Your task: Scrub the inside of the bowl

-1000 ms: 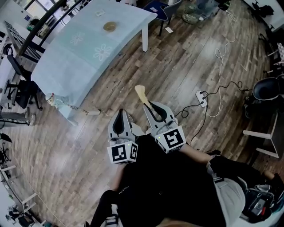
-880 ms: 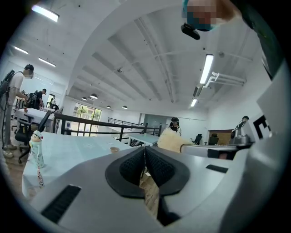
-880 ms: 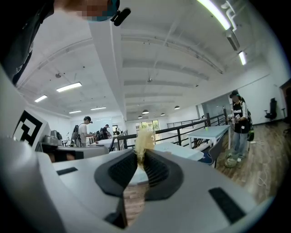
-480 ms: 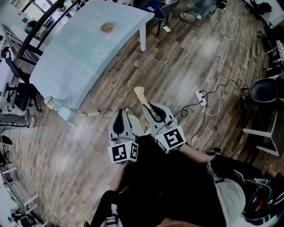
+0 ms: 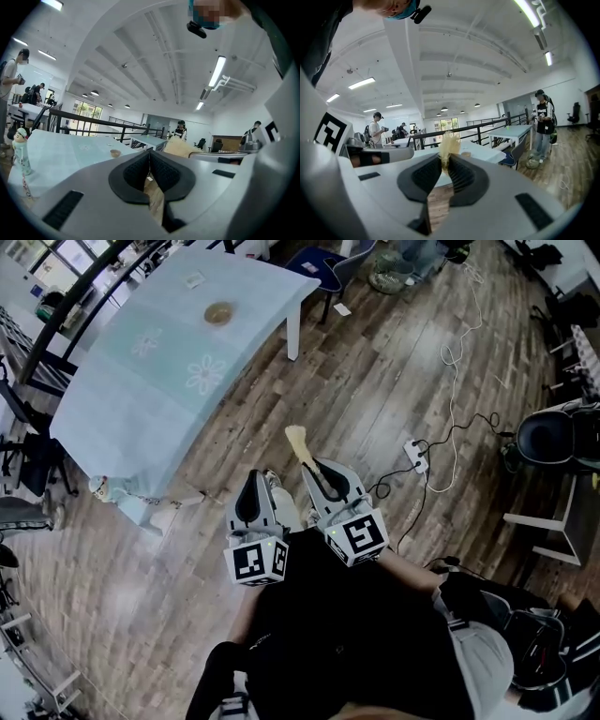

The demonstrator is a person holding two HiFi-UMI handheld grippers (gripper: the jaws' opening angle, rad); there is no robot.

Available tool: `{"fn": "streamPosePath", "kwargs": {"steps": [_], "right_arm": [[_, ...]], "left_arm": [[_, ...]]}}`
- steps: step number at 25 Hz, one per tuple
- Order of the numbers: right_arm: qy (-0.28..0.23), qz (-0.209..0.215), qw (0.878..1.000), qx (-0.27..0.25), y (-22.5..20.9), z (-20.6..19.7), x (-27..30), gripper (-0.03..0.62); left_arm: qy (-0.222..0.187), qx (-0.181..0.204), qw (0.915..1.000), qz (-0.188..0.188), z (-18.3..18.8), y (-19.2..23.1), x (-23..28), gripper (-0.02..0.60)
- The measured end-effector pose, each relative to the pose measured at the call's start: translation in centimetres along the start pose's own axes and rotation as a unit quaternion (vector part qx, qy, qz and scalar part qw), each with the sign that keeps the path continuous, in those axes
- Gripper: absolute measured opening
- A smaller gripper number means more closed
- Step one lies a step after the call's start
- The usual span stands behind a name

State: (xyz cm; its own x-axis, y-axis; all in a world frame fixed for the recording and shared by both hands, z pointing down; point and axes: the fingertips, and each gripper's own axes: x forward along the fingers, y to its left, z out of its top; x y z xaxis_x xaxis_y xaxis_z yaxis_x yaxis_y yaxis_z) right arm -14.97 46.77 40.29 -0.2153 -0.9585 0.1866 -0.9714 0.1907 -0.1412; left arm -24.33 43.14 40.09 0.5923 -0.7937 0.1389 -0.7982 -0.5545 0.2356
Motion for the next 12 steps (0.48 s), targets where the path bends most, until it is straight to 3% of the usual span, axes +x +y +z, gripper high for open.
{"fn": "streamPosePath", "kwargs": {"steps": [12], "right_arm": [[-0.042, -0.007, 0.999, 0.000, 0.0, 5.3, 11.6, 0.049]], "left_arm": [[-0.015, 0.009, 0.9982, -0.057, 5.2, 6.4, 10.7, 0.017]]}}
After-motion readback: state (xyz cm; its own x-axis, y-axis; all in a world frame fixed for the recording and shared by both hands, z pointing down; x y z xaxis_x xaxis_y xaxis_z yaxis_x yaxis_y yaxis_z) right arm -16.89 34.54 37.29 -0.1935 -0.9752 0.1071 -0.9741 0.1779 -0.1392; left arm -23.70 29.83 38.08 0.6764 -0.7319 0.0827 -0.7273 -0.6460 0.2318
